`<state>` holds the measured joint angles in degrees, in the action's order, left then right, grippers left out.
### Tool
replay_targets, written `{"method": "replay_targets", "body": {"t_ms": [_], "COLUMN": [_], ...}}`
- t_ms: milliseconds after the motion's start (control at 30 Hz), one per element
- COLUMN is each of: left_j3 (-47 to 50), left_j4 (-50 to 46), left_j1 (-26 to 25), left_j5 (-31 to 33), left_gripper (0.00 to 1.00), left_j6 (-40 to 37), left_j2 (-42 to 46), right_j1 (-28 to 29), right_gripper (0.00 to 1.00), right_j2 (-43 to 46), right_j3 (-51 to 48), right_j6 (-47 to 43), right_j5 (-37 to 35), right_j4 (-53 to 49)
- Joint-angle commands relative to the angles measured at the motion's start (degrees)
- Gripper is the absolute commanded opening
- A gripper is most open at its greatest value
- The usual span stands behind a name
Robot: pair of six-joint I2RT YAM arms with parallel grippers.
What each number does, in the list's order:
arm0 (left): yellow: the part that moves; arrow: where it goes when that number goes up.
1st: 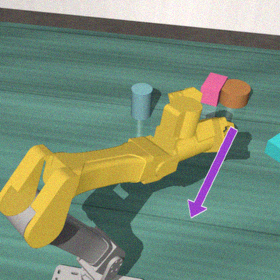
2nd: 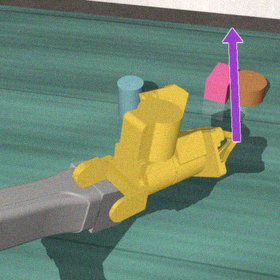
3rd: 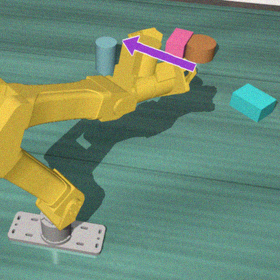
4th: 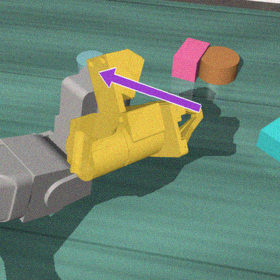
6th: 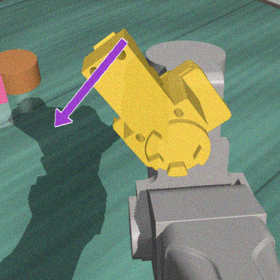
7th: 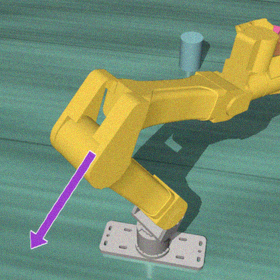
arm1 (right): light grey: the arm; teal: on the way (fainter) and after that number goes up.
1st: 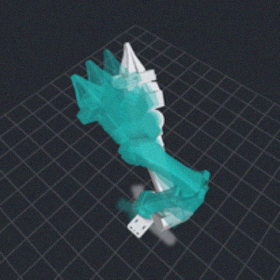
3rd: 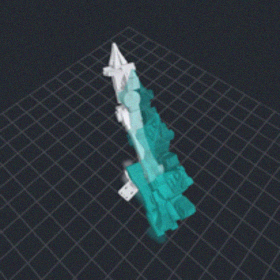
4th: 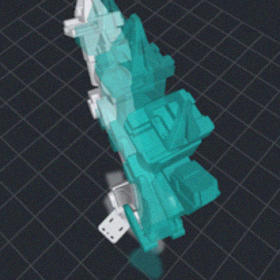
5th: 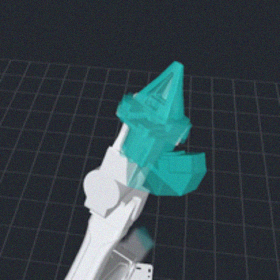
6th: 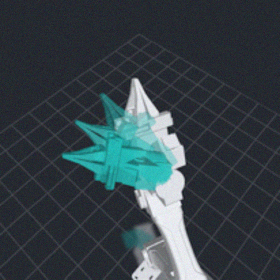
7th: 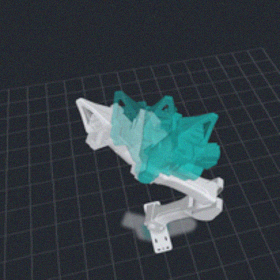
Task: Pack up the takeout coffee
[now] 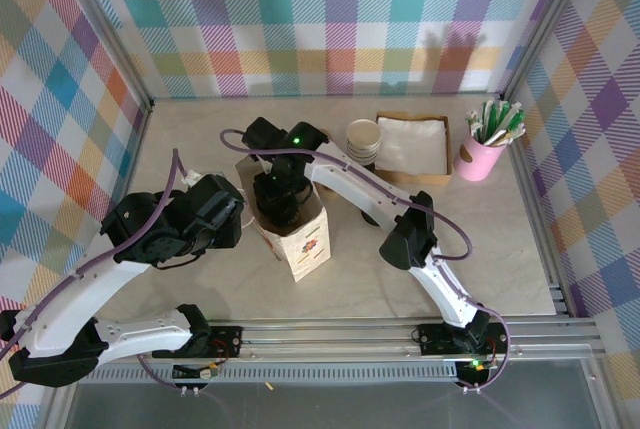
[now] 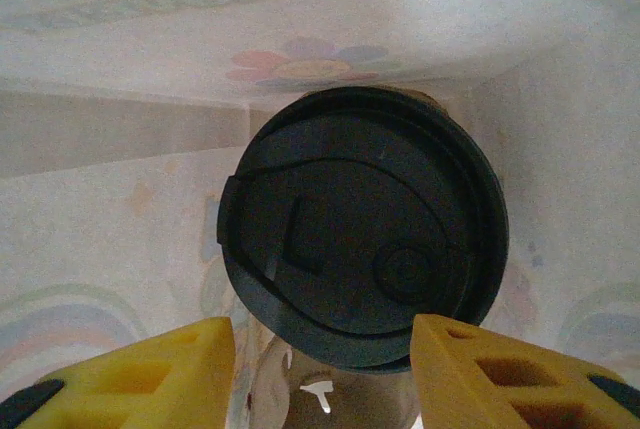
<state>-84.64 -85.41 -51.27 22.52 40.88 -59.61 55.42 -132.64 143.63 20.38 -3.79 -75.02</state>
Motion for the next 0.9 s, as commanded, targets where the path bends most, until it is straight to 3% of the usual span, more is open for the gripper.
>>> {"method": "replay_targets", "body": {"t_ms": [0,867], "left_j3": [-0.1,-0.2], "left_j4": [0.1,1.6], "left_j1": [0.6,1.1], "left_j5": [-0.4,-0.9], "left_gripper": [0.41,0.42], "left_j6": [-0.8,-4.0], "left_j2": [0.3,0.1], "right_j1": [-0.5,-0.9], "right_gripper": [0.49,0.49], "right_j2": [-0.8,0.8], "right_j3": [-0.4,4.5], "right_j6": [1.6,5.2], "right_j5": [1.8,-1.2], "right_j4": [-0.1,-1.7]}}
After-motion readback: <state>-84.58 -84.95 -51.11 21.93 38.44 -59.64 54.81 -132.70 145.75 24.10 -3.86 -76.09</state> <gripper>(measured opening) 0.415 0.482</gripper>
